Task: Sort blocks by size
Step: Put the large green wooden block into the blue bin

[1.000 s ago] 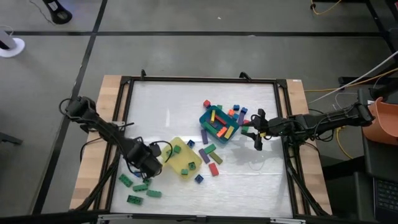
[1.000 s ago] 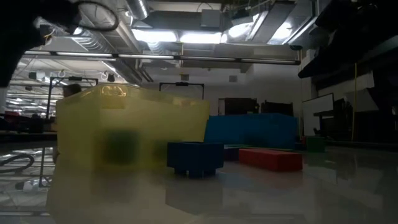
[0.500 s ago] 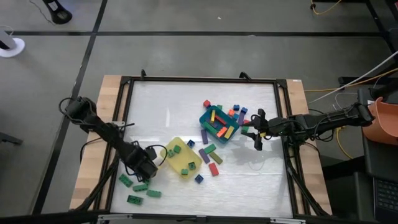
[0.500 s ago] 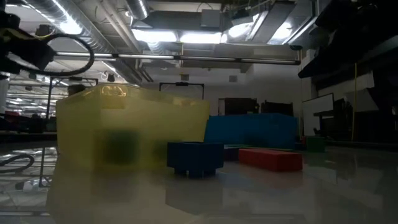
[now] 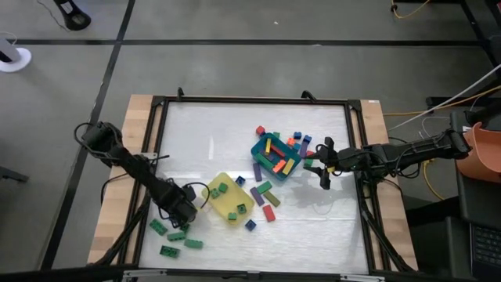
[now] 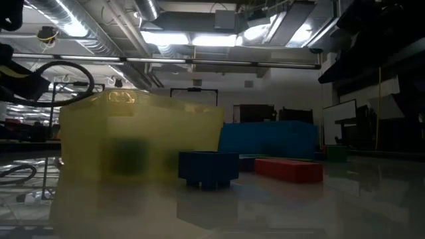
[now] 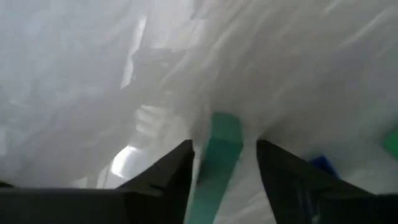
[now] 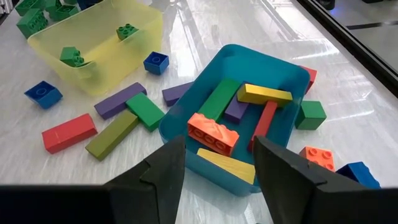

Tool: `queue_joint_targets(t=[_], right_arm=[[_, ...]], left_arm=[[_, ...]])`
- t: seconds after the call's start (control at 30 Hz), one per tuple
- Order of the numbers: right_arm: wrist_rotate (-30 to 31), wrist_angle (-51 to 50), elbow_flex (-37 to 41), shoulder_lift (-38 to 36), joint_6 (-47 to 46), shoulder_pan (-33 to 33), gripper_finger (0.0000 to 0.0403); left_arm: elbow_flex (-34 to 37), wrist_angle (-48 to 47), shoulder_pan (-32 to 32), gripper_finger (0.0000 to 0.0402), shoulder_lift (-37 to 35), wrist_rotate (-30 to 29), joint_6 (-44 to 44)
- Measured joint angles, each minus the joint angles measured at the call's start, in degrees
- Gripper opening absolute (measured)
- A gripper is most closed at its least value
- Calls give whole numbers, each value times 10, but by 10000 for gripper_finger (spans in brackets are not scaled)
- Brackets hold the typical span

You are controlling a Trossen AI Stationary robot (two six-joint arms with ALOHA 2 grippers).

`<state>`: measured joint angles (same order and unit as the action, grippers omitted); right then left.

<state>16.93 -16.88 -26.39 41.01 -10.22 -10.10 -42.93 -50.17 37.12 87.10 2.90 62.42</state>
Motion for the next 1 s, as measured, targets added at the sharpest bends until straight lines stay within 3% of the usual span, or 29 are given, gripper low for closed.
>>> queue_joint_targets(t=[0.2,0.57,0.67,0.77,0.9,1.0], right_arm=[[0,0,0,0,0,0,189],[0,0,0,0,0,0,189],[0,0,0,0,0,0,189],[0,0,0,0,0,0,189],[0,0,0,0,0,0,189],[0,0,0,0,0,0,189]], left_arm=[[-8,19,-9,34,-3,12,59],[-89,14,-70,37,-77,-1,36],[-111,25,-93,37,-104,-44,20],[-118,89,-121,38,-120,-134,-26],[-119,240,-173,48,-114,-252,-157],[-119,386,-223,50,-86,-277,-279]])
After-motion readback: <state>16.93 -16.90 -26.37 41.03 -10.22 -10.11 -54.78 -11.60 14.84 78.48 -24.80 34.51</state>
